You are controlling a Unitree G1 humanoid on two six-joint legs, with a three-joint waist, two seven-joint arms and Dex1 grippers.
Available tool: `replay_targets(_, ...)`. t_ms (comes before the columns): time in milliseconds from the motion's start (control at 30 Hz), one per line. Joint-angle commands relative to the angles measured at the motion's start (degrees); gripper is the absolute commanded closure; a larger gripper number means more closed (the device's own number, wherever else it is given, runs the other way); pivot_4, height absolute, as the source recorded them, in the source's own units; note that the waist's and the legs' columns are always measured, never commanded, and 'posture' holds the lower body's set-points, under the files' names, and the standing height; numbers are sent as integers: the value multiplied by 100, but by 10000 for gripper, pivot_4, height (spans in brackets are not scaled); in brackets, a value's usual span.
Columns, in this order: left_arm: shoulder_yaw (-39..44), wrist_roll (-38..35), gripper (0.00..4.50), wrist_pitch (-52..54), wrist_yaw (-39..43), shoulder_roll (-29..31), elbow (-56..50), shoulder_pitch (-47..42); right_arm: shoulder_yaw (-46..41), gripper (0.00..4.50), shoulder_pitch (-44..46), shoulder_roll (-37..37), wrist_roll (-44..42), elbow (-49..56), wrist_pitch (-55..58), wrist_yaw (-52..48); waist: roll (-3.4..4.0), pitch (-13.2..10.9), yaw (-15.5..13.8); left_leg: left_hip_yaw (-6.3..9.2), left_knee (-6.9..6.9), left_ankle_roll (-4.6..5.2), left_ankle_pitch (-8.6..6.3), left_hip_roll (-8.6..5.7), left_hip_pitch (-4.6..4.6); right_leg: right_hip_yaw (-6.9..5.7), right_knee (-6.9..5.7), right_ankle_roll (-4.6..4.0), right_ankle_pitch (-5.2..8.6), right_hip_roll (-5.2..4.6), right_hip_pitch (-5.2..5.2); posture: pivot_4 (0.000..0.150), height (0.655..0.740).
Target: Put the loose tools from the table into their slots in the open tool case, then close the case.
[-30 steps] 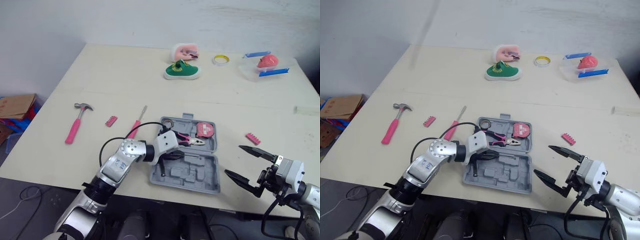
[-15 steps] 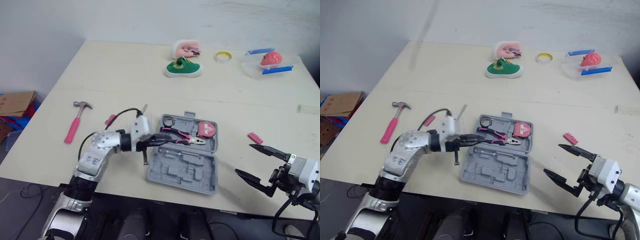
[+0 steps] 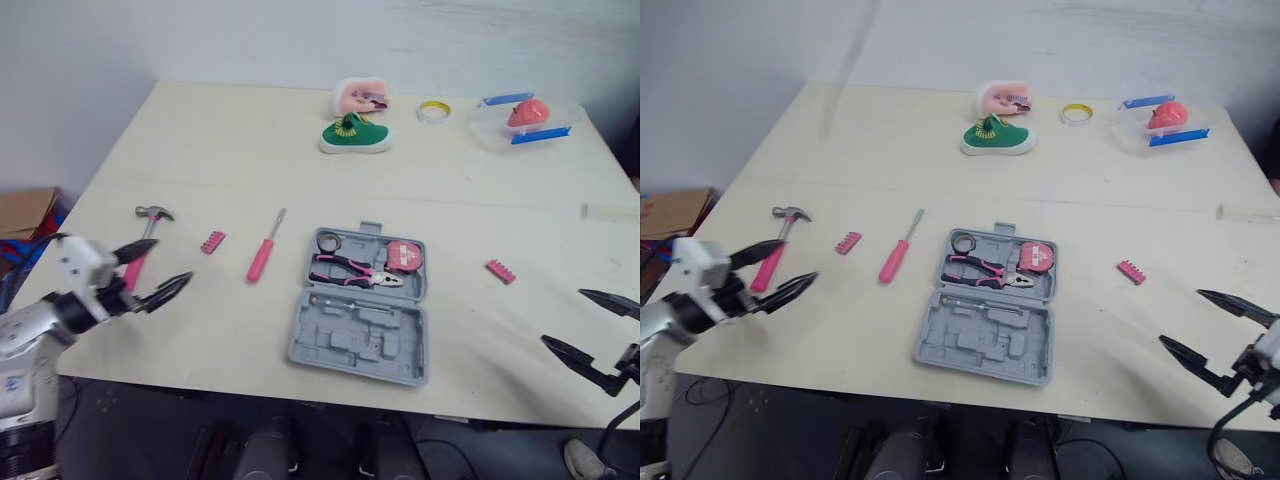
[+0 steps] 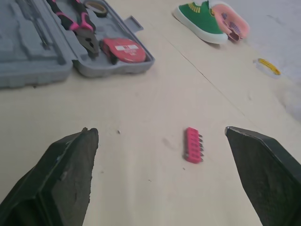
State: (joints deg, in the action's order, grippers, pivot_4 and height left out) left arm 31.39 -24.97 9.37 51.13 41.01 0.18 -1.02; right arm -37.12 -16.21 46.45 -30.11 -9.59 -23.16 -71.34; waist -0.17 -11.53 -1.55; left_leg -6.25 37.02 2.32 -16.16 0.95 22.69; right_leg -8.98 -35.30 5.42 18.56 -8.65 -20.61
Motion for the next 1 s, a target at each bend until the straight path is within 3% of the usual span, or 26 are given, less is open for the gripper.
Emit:
replay_targets(33, 877, -94, 601, -146, -400, 115, 368, 314, -307, 0, -4, 104, 13, -543, -378, -160, 1, -1, -5, 2, -3, -1, -1, 0, 1, 0, 4, 0, 0, 0, -1, 1500, 7400)
replay_targets(167, 1719, 117, 601, -446, -1035, 397, 1543, 555, -457, 0, 139, 221, 106, -1423, -743, -143, 0, -1, 22, -1, -14, -10, -8, 6, 3, -7, 17, -5, 3, 4, -4, 1500, 7400)
replay_targets(400, 2231, 141, 601, -848, -1410, 1033, 3129, 588, -544, 0, 27, 328, 179, -2393, -1211, -243, 1, -1, 55, -18, -18, -6, -18, 9, -2, -3, 19, -7, 4, 2, -8, 1500, 7400)
replay_targets(633, 1919, 81, 601, -727, -1497, 881, 2867, 513, -458, 0, 40, 217, 110, -2727, -1365, -190, 1, -1, 38, -29, -72, -21, -15, 7, -29, 10, 40, -9, 6, -2, -5, 1500, 7400)
replay_targets(767, 1638, -63, 601, -407, -1503, 701, 2321, 410, -257, 0, 351, -65, -155, -1997, -937, 61, 1, -1, 70, -36, -95, -37, -6, 10, -42, 13, 39, -20, 12, 5, -4, 1500, 7400)
replay_targets(1000, 820, -308, 601, 1456, -2004, 752, 879, -191, 389, 0, 848, -480, -630, -204, -83, 220, 1, -1, 163, -41, -89, -43, 8, 9, -43, 18, 11, -20, 12, 5, -9, 1500, 7400)
